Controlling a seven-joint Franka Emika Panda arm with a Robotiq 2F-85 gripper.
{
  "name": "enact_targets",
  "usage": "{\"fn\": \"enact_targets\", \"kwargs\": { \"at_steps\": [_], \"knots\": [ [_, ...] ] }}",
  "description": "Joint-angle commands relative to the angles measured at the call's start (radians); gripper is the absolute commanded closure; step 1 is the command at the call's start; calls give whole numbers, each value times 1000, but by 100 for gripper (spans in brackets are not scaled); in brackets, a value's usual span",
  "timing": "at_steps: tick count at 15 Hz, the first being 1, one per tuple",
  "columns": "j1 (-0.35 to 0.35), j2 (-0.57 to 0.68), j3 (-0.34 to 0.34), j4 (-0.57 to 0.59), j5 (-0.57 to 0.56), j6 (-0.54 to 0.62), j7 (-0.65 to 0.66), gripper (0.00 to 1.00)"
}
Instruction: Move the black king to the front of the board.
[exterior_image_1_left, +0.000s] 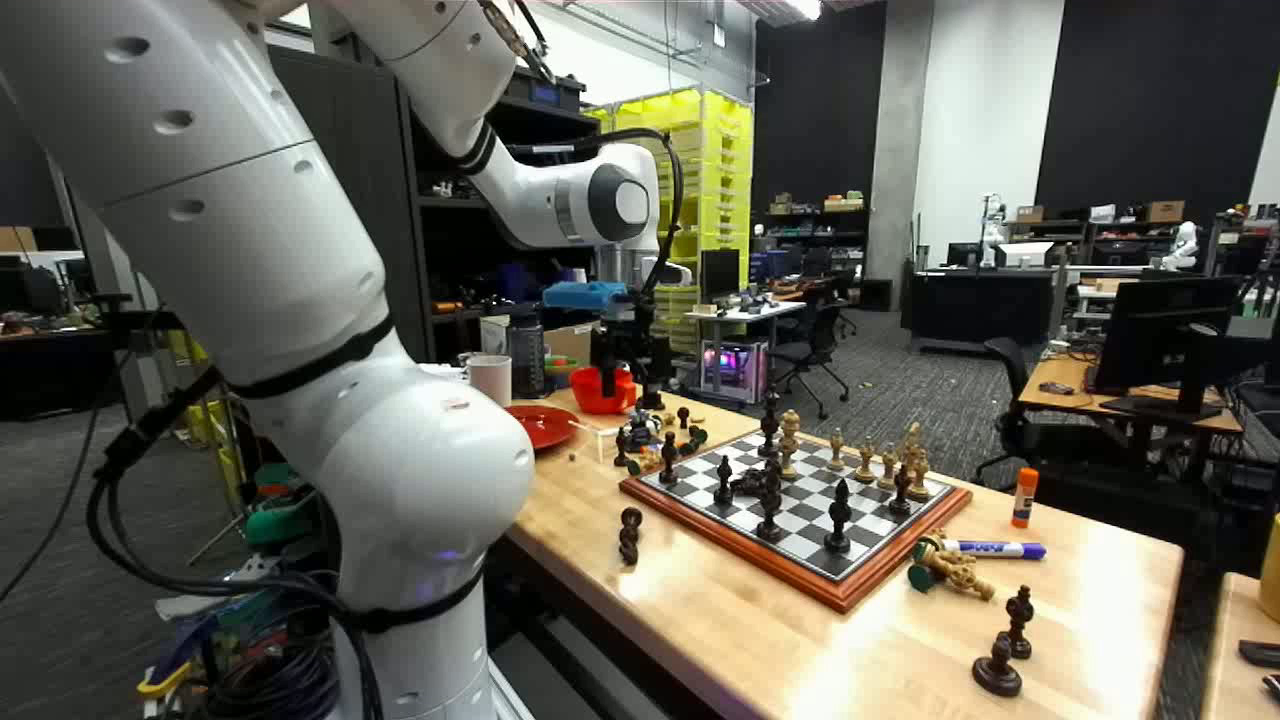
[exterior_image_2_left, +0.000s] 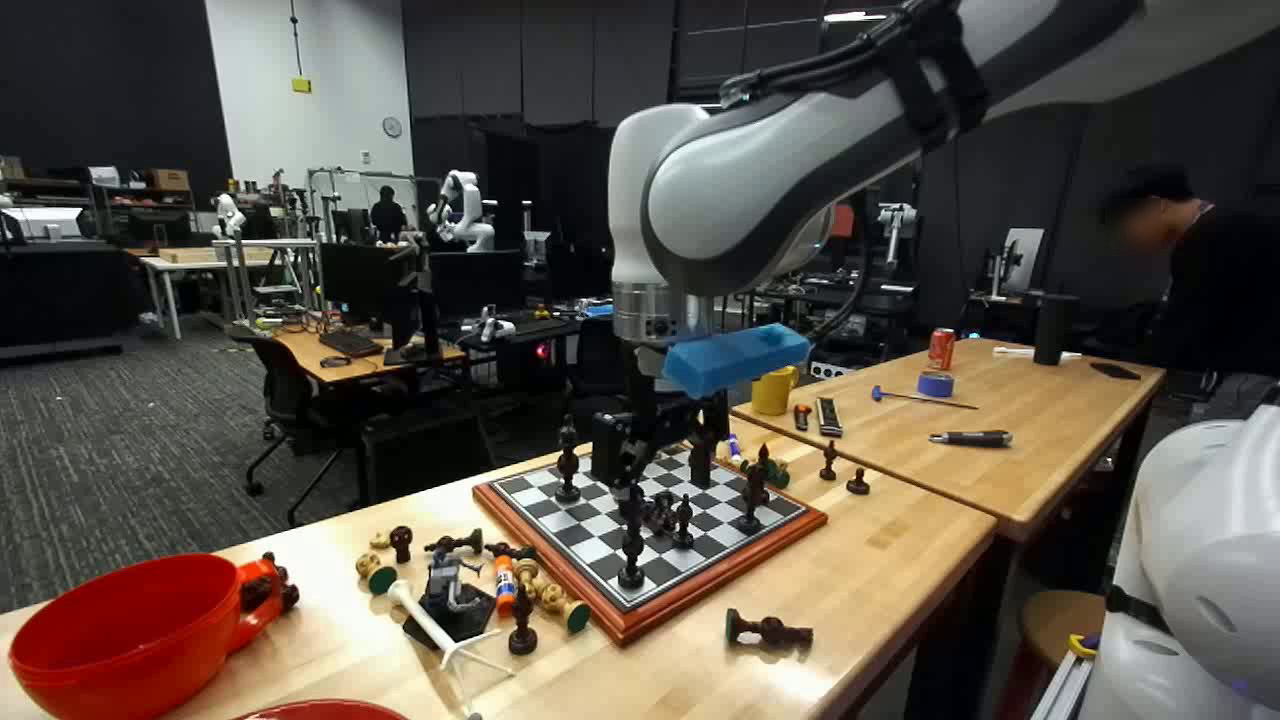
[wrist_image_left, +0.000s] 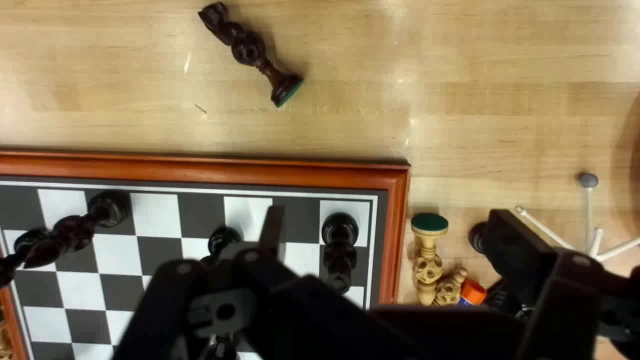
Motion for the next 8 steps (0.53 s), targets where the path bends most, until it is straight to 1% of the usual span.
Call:
{"fn": "enact_targets", "kwargs": {
  "at_steps": [1,7,8],
  "knots": [
    [14,2,-14,1,-7,-1,5,0],
    [15,4,-14,1,-7,-1,5,0],
    [7,29,-11,25,-16,-30,20,0]
  ]
}}
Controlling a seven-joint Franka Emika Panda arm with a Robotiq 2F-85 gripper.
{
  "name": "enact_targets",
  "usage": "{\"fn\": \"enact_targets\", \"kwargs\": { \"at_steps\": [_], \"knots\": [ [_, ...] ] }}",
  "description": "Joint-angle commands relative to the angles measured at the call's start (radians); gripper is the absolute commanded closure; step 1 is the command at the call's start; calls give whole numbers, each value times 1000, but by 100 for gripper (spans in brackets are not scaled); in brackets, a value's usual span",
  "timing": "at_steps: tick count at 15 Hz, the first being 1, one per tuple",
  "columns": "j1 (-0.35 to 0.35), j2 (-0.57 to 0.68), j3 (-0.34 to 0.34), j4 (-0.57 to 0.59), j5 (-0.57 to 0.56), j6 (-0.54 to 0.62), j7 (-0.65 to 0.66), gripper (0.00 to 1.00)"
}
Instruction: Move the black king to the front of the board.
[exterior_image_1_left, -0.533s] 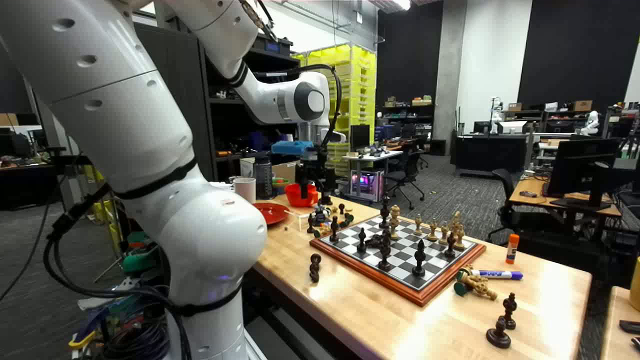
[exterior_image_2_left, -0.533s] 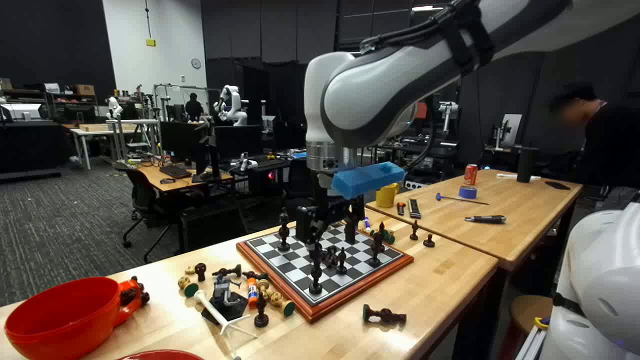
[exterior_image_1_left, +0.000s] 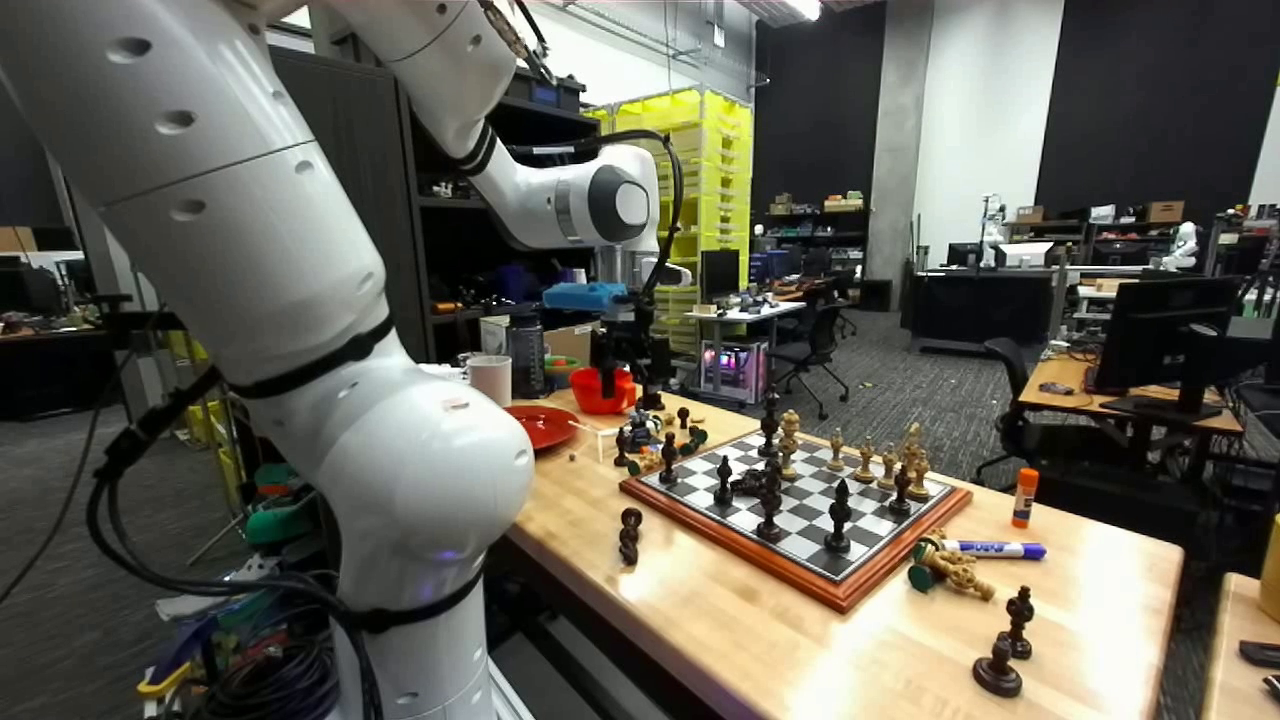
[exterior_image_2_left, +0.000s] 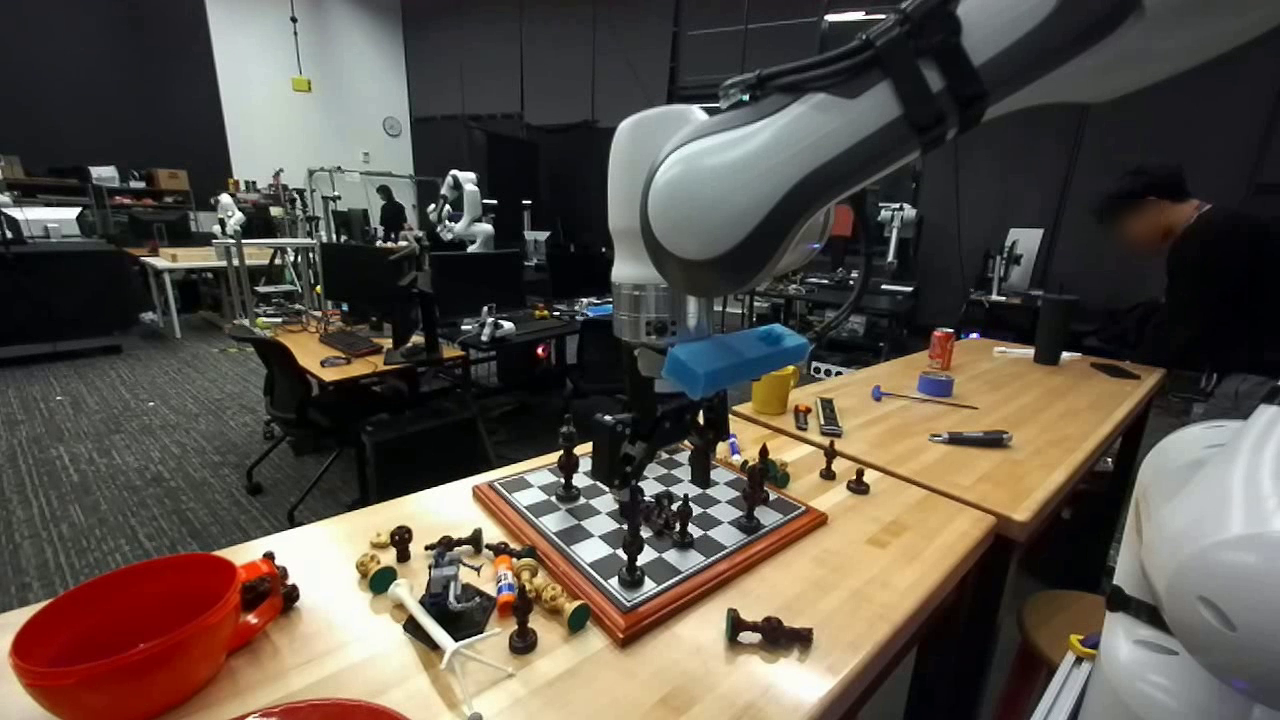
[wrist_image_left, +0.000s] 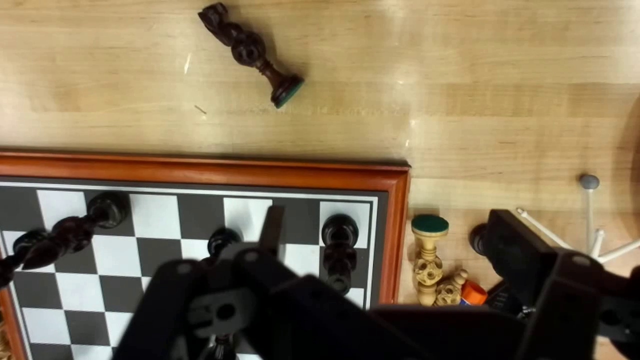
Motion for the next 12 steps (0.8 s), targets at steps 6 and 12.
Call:
{"fn": "enact_targets", "kwargs": {
  "at_steps": [6,12],
  "knots": [
    [-6,226,-9,257,-61,-95,38,0],
    [-9,489,-57,576,-190,-105,168,0]
  ]
}}
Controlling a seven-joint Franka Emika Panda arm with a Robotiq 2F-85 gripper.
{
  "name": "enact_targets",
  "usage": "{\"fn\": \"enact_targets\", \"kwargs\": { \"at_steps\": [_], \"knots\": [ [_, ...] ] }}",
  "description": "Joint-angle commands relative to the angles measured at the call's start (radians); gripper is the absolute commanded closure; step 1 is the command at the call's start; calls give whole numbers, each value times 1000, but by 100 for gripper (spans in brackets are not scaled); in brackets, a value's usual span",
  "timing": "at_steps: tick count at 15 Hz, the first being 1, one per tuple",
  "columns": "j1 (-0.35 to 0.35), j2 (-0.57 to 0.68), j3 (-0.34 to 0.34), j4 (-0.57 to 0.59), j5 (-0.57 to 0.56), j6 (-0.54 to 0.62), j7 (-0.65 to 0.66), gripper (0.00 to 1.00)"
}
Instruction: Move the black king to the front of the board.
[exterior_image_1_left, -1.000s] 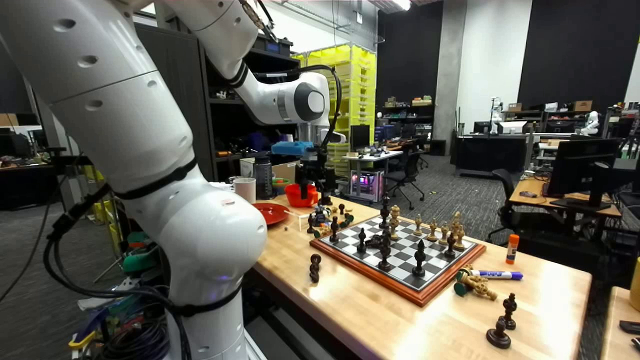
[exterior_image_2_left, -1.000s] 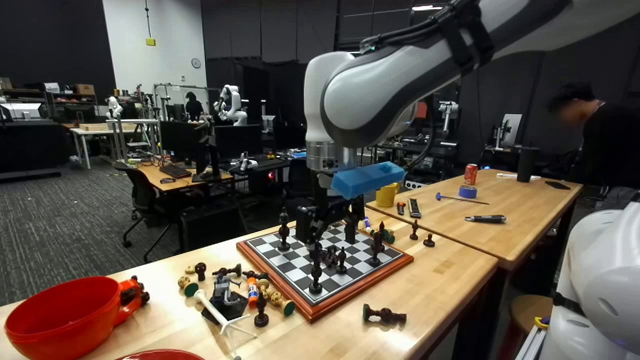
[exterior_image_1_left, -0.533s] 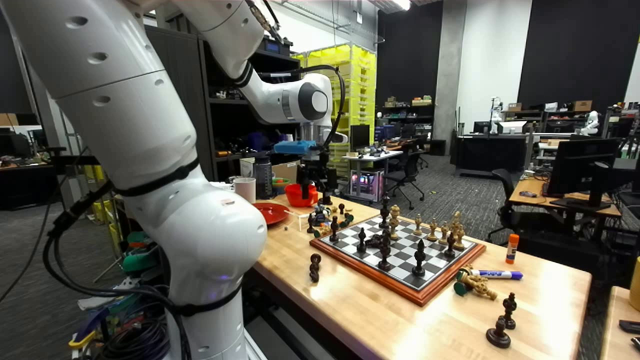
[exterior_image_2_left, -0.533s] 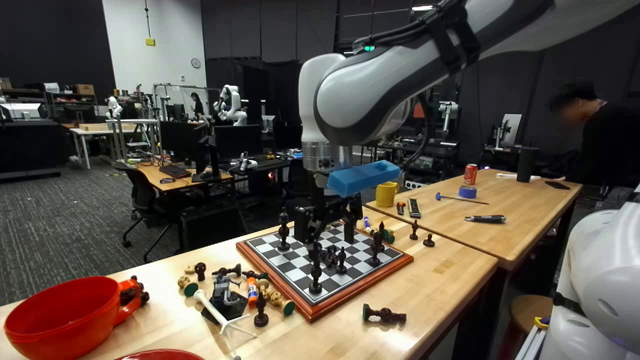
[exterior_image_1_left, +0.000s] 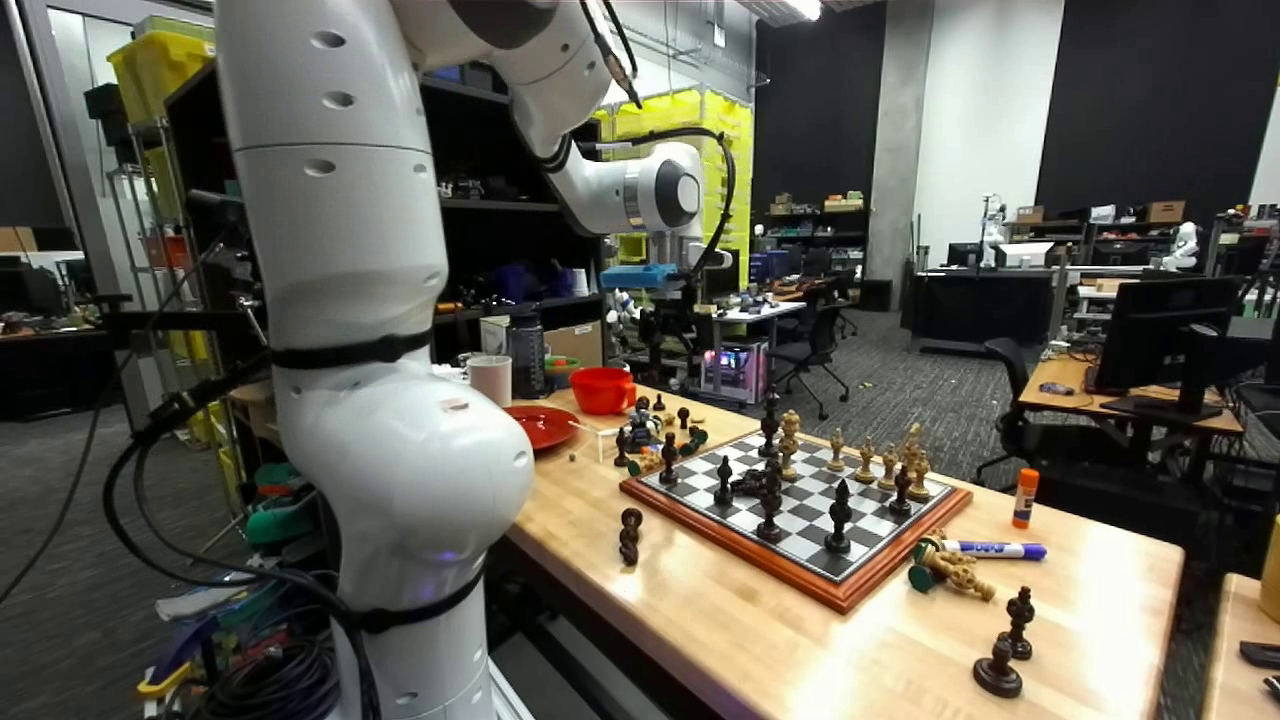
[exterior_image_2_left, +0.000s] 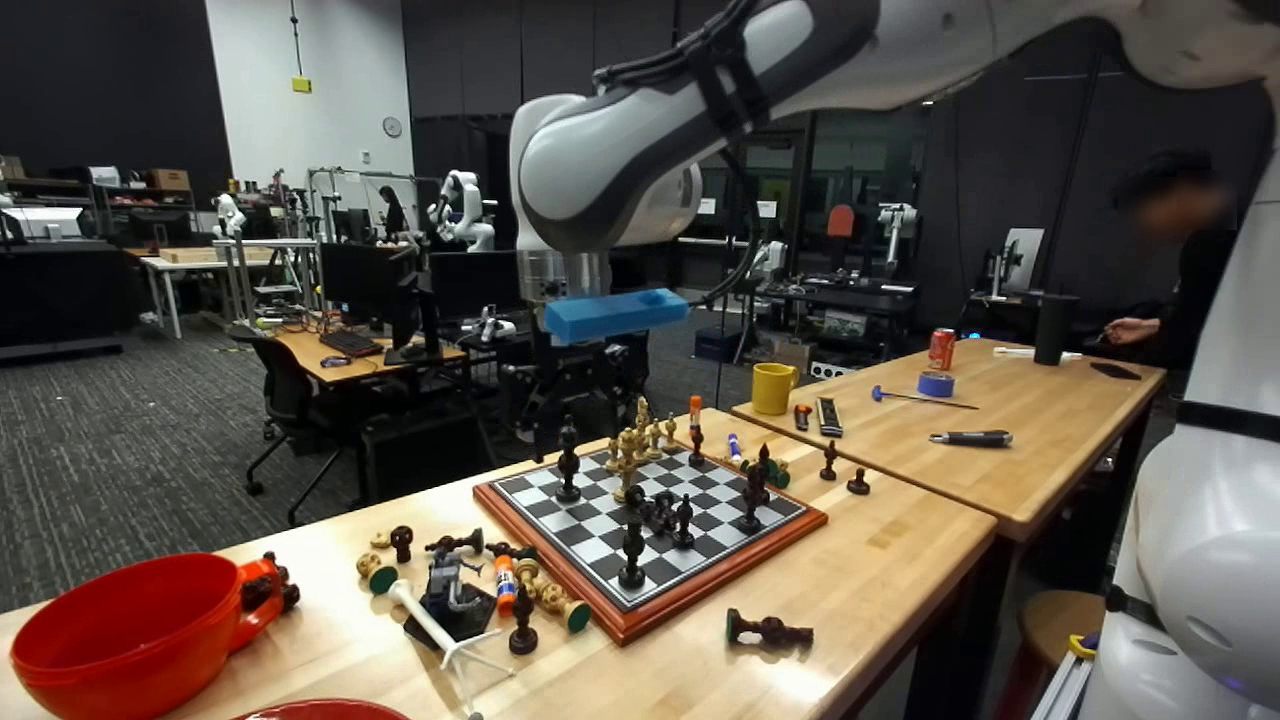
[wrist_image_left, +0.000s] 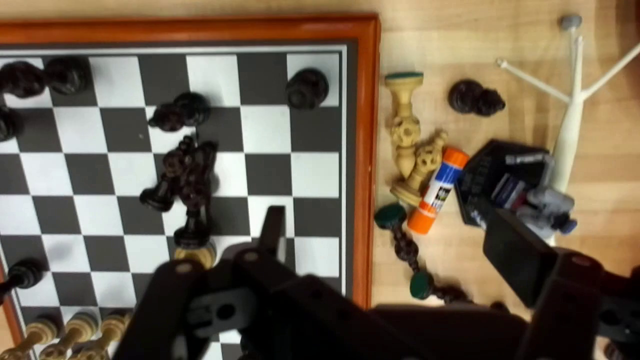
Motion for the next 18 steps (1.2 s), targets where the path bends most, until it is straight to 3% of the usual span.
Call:
{"fn": "enact_targets", "kwargs": {
  "at_steps": [1,6,7,18],
  "knots": [
    [10,164,-48,213,-99,-53,106,0],
    [37,298,-131,401,-160,-146,187,0],
    [34,250,-132,322,-134,-86,143,0],
    [45,317,-154,411,-127,-142,157,0]
  ]
}}
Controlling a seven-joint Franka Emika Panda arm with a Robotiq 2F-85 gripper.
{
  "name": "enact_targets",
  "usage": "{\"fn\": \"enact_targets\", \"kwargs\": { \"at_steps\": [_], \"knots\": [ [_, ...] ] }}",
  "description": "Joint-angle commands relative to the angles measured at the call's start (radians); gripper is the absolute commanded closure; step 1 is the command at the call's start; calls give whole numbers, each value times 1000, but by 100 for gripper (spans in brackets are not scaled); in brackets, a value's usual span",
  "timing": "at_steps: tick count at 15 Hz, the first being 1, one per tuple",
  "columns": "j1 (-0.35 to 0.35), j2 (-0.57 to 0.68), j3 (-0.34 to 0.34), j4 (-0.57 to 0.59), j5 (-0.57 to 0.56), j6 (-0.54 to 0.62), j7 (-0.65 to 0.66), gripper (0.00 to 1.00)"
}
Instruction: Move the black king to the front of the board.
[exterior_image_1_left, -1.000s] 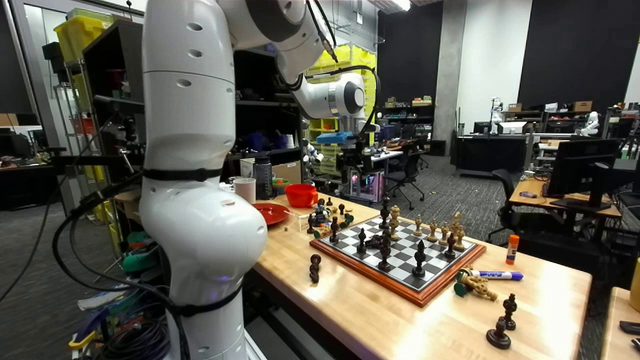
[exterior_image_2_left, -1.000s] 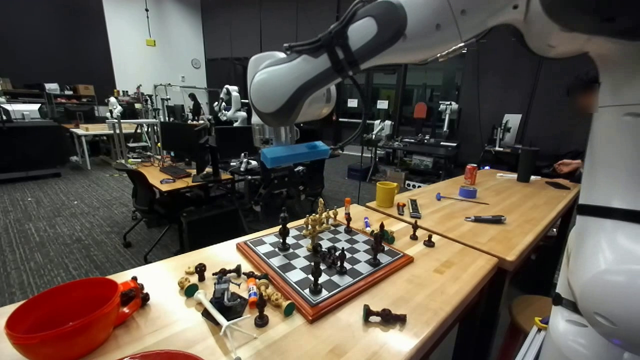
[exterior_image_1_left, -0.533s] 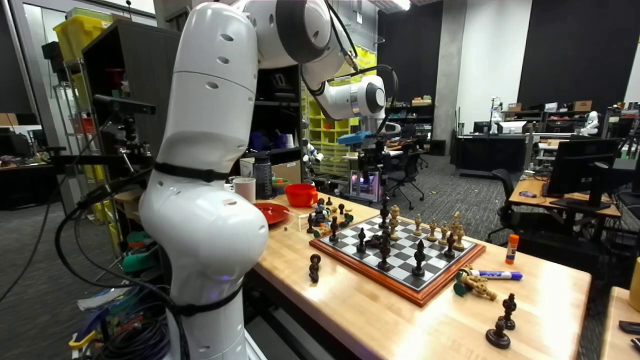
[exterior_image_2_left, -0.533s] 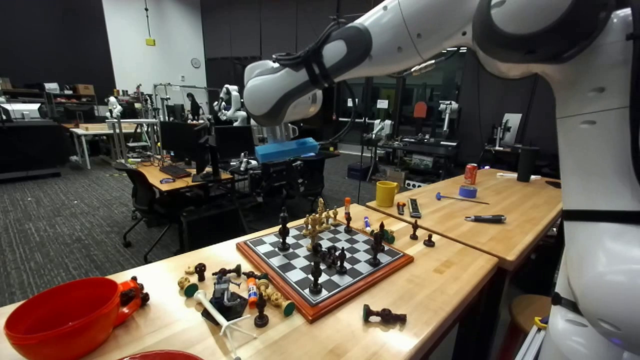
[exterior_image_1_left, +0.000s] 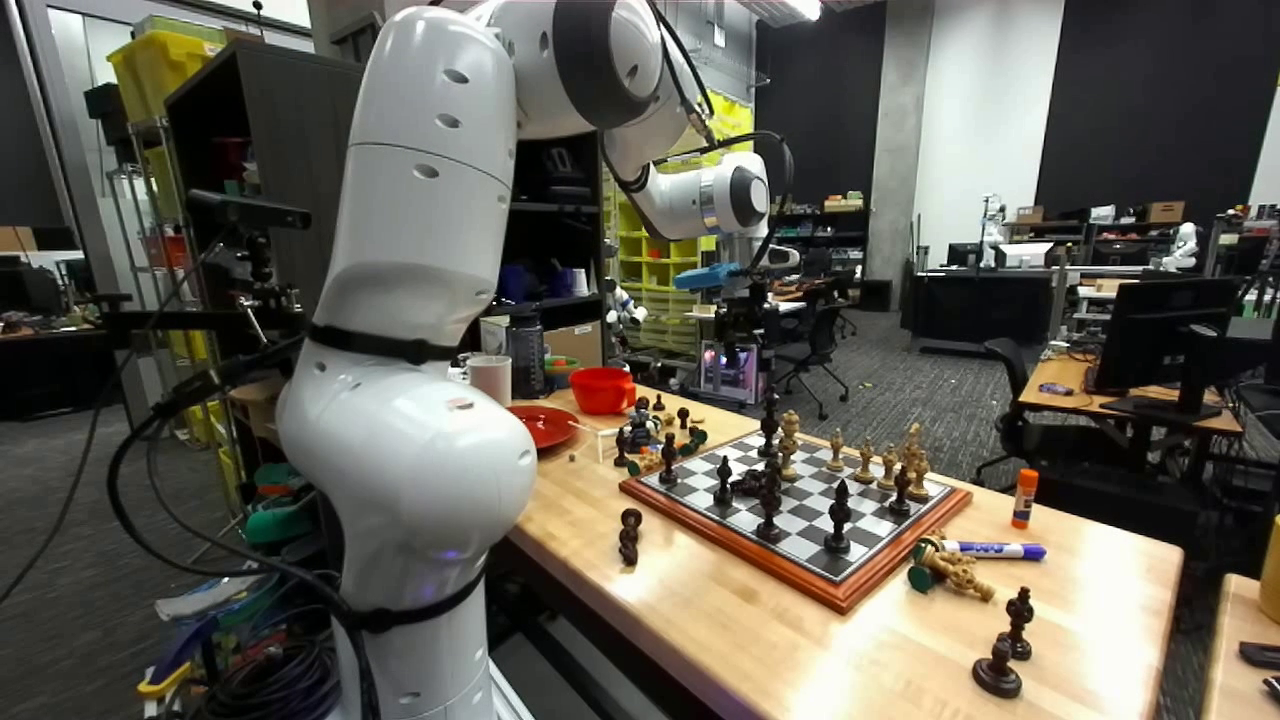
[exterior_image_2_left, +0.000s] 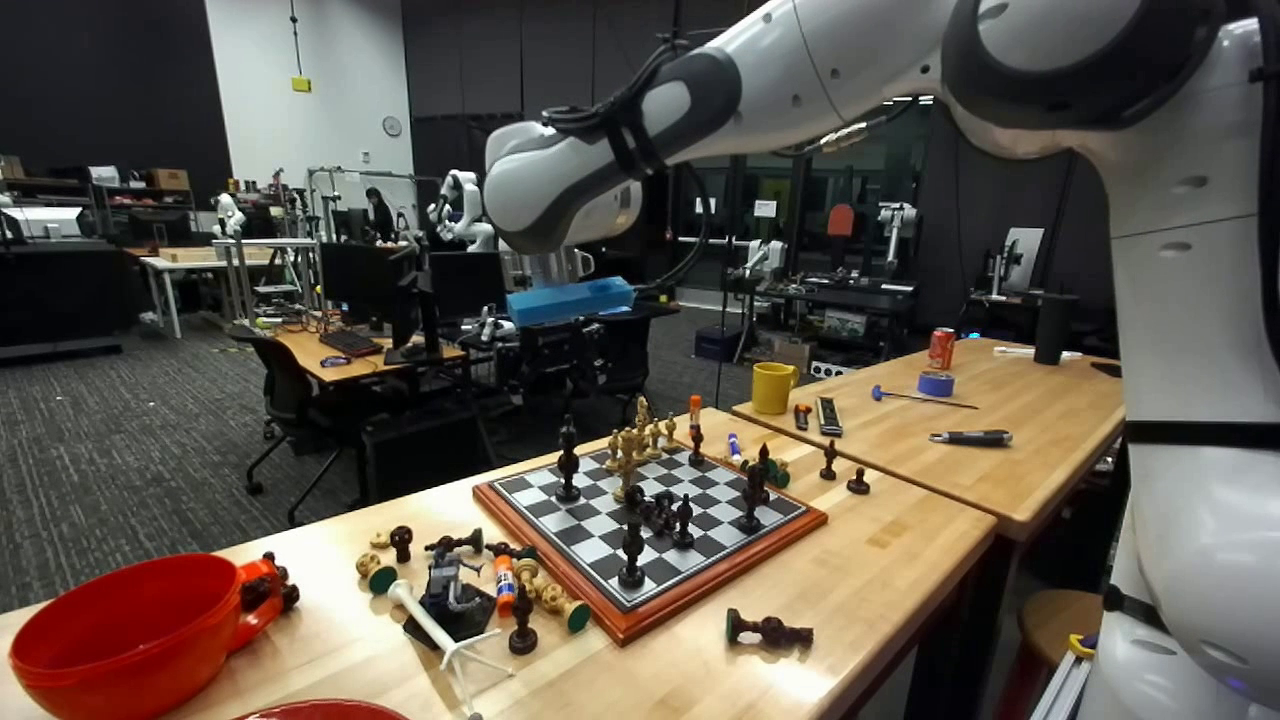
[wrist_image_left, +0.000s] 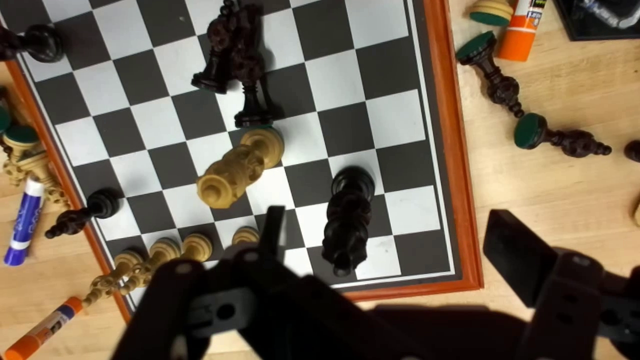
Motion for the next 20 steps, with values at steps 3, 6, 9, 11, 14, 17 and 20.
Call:
{"fn": "enact_targets", "kwargs": {
  "at_steps": [3,6,9,11,14,17,20],
  "knots": [
    [23,45,-36,49,16,-32,-15,0],
    [22,85,-47,80,21,-33,-15,0],
    [21,123,-59,112,32,-31,-16,0],
    [19,148,-69,137,38,-28,-17,0],
    [18,180,-82,175,47,-35,-20,0],
    [18,199,-90,195,62,-37,-31,26],
    [19,209,-95,207,75,-43,-40,46]
  ]
}}
